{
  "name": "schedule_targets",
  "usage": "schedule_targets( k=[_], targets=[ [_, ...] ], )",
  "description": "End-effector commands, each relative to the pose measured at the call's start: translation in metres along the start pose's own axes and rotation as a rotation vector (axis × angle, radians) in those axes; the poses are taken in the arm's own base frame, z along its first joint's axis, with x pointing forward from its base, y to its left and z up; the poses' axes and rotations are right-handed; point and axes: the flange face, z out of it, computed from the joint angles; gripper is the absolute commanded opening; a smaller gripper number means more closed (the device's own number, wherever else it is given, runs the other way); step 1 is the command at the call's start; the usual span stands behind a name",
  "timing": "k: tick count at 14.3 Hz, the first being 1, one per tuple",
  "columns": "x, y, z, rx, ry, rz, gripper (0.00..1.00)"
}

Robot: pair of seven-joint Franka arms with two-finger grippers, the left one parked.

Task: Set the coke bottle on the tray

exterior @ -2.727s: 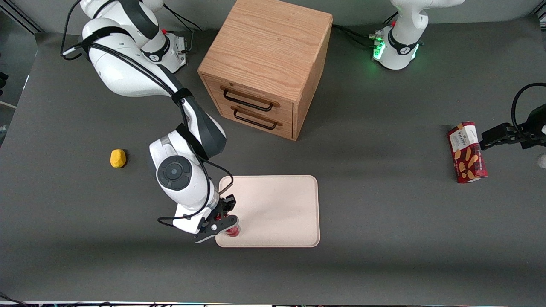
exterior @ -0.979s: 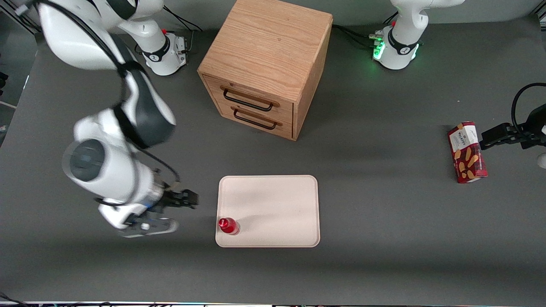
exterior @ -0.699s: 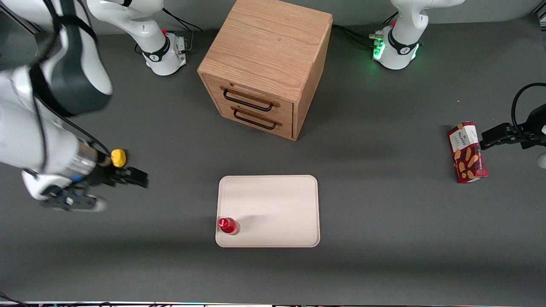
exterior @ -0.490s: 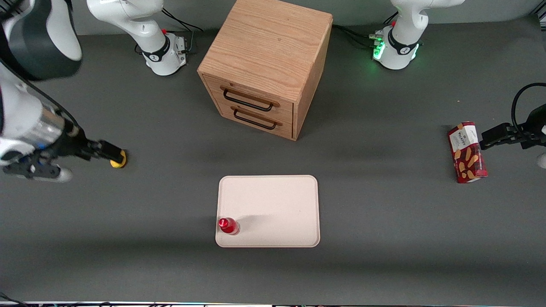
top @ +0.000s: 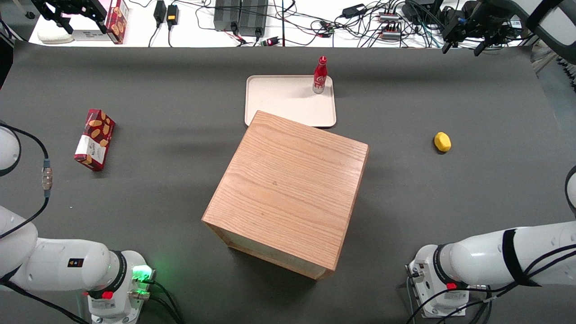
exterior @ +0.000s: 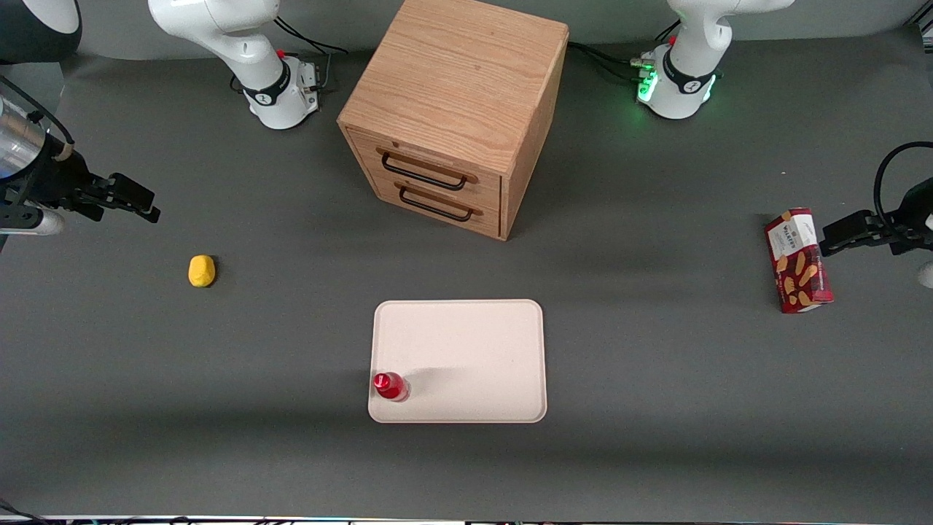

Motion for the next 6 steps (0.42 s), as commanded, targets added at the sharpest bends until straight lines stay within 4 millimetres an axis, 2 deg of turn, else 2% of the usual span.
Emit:
schedule_targets(
  k=[1, 6],
  targets=[
    [0.0023, -0.0272, -0.0123, -0.035, -0.054, -0.051, 1.0],
    [0.0018, -0.0296, -0.0175, -0.036, -0.069, -0.02, 1.0]
  ],
)
